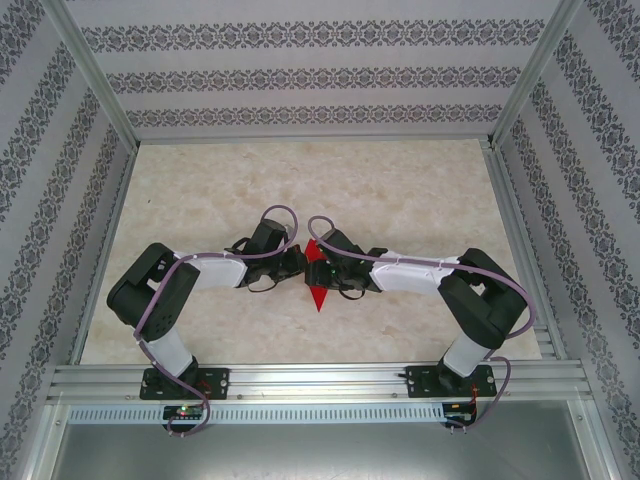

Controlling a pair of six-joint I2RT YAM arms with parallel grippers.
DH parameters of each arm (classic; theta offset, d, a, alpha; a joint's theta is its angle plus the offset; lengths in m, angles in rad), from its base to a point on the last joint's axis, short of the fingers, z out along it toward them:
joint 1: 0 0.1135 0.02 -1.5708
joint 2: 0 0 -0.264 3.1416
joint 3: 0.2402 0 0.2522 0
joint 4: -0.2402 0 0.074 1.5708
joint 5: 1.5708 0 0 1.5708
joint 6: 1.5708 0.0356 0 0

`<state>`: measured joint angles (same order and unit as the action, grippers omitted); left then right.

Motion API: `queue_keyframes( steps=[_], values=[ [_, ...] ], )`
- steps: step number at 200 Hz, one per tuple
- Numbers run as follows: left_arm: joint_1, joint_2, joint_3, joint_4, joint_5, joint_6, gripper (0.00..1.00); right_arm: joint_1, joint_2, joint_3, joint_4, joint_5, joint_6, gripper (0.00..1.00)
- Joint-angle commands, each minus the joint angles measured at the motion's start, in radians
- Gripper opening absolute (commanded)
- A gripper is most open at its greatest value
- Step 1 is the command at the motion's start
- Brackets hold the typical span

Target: Fold a paper plane with a square sheet of paper (pick it up from the middle)

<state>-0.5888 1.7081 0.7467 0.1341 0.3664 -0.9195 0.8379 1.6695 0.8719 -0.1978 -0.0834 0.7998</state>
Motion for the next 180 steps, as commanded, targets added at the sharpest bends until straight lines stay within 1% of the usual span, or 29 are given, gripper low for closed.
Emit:
queue_keyframes(
  steps=[1, 37, 66, 110, 147, 160, 180],
  values=[
    [0.012, -0.018, 0.014, 0.058, 0.06, -0.035, 0.0, 0.019, -0.035, -0.037, 0.044, -0.016, -0.031, 0.5],
    [0.016, -0.033, 0.011, 0.074, 0.089, -0.068, 0.0, 0.02, -0.048, -0.06, 0.076, -0.032, -0.031, 0.49],
    [0.018, -0.033, 0.011, 0.066, 0.092, -0.074, 0.0, 0.019, -0.061, -0.093, 0.13, -0.053, -0.019, 0.55],
    [0.022, -0.028, 0.012, 0.057, 0.094, -0.073, 0.0, 0.018, -0.074, -0.107, 0.134, -0.046, -0.016, 0.57],
    [0.022, -0.024, 0.014, 0.05, 0.094, -0.071, 0.0, 0.018, -0.079, -0.111, 0.143, -0.048, -0.015, 0.64],
    [0.021, -0.024, 0.015, 0.047, 0.096, -0.07, 0.0, 0.017, -0.077, -0.111, 0.141, -0.046, -0.013, 0.62],
    [0.024, -0.025, 0.017, 0.041, 0.095, -0.066, 0.0, 0.015, -0.077, -0.113, 0.135, -0.037, -0.009, 0.52]
  ],
)
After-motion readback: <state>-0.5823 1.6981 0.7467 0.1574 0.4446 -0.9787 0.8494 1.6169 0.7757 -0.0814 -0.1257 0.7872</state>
